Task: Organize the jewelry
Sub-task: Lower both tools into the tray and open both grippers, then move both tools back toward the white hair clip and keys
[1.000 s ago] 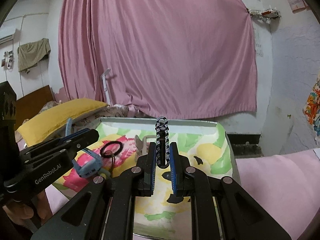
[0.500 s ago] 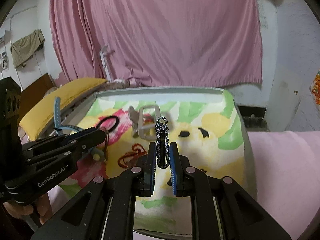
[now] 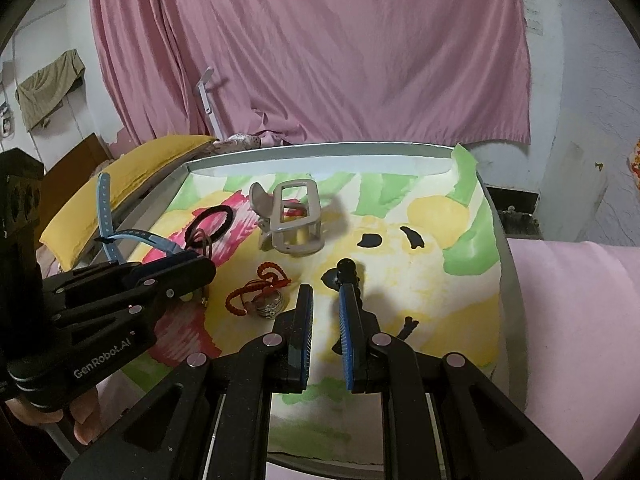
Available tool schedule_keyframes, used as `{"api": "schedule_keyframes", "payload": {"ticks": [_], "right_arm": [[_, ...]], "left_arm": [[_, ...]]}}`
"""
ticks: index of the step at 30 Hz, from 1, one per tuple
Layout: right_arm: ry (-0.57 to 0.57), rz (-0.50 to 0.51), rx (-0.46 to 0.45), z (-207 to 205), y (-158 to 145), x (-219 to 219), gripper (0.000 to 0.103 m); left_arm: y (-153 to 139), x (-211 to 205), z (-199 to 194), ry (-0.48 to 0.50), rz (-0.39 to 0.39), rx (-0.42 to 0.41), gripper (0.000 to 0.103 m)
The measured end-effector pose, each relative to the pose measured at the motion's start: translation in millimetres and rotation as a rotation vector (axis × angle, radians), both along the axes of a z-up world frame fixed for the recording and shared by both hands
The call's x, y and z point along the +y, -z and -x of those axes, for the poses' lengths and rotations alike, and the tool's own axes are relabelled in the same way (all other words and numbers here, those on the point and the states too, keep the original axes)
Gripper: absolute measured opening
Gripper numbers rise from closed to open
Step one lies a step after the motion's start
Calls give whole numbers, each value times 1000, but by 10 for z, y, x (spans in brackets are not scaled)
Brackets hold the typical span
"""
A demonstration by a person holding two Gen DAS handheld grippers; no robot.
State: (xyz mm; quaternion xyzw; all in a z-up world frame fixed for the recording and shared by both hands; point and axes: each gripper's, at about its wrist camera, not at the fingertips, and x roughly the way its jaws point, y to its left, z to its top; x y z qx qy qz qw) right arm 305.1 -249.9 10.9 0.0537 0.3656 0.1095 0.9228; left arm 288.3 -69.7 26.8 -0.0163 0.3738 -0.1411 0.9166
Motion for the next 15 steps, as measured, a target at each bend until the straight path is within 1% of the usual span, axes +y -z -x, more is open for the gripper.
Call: {"api": "schedule_keyframes", "payload": {"ticks": [4, 7, 8, 10, 12, 13, 15], "right_arm": [[14, -2, -38, 83, -73, -36, 12], [23, -8, -77, 161, -151, -60, 13], [29, -7, -95, 197, -184, -68, 14], [34, -10, -128, 269, -245, -83, 20], [41, -21, -173, 370, -325, -94, 33], [42, -24, -189, 411, -352, -106, 34], [48, -25, -230, 508, -412, -108, 37]], "left_arm": [[-41, 51, 39, -5, 25, -13, 13], [-103, 71, 114, -2, 38, -43, 14], [-124, 78, 138, -1, 43, -53, 15], [-180, 105, 205, -1, 61, -77, 20], [-245, 135, 288, -3, 80, -108, 32], [-276, 153, 334, -4, 89, -125, 36], [-333, 197, 429, -13, 107, -159, 51]]}}
